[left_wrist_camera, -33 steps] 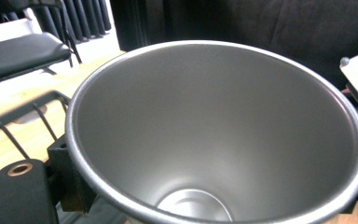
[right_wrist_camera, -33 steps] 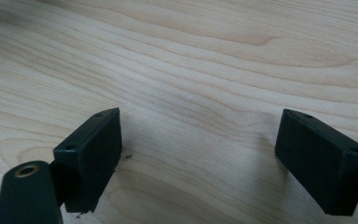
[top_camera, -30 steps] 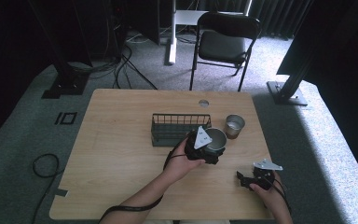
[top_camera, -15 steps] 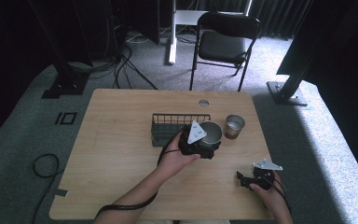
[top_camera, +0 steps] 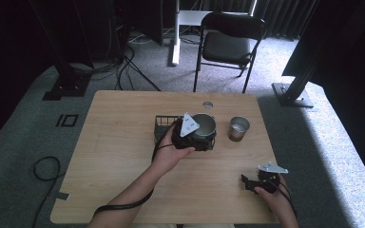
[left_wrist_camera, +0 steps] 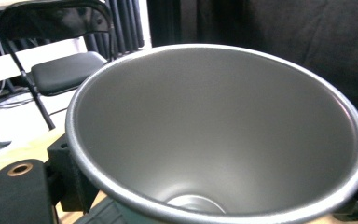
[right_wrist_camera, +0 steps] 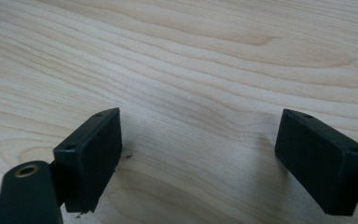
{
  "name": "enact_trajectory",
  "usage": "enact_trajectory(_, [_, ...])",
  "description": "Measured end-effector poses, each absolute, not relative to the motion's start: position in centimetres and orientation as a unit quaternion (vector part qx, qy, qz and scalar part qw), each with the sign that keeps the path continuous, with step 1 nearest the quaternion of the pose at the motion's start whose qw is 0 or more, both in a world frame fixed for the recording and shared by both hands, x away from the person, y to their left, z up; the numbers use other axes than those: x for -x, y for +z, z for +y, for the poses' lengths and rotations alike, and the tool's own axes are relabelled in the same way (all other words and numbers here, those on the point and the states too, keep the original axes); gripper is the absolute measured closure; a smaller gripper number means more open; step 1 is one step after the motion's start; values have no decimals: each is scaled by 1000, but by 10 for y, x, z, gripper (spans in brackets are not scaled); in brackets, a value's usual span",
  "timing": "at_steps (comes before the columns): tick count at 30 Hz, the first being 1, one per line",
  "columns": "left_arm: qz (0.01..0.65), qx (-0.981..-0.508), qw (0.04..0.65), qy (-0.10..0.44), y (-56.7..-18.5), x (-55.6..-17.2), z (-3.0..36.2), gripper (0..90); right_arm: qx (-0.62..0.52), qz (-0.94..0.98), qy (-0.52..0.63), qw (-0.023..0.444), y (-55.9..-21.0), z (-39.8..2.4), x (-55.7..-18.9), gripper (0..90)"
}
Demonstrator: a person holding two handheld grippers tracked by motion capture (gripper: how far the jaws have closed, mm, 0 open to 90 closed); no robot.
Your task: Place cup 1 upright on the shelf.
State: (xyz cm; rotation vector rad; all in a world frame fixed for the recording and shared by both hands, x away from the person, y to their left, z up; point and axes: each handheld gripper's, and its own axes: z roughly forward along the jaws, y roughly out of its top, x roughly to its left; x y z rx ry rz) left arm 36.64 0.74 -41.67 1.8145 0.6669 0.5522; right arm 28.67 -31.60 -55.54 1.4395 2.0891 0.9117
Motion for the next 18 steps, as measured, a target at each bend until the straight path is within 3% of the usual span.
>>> enact_trajectory(18, [375,-708,524,288,-418,-407,41,145,-521,755,330,220,-555,-316,-287,143])
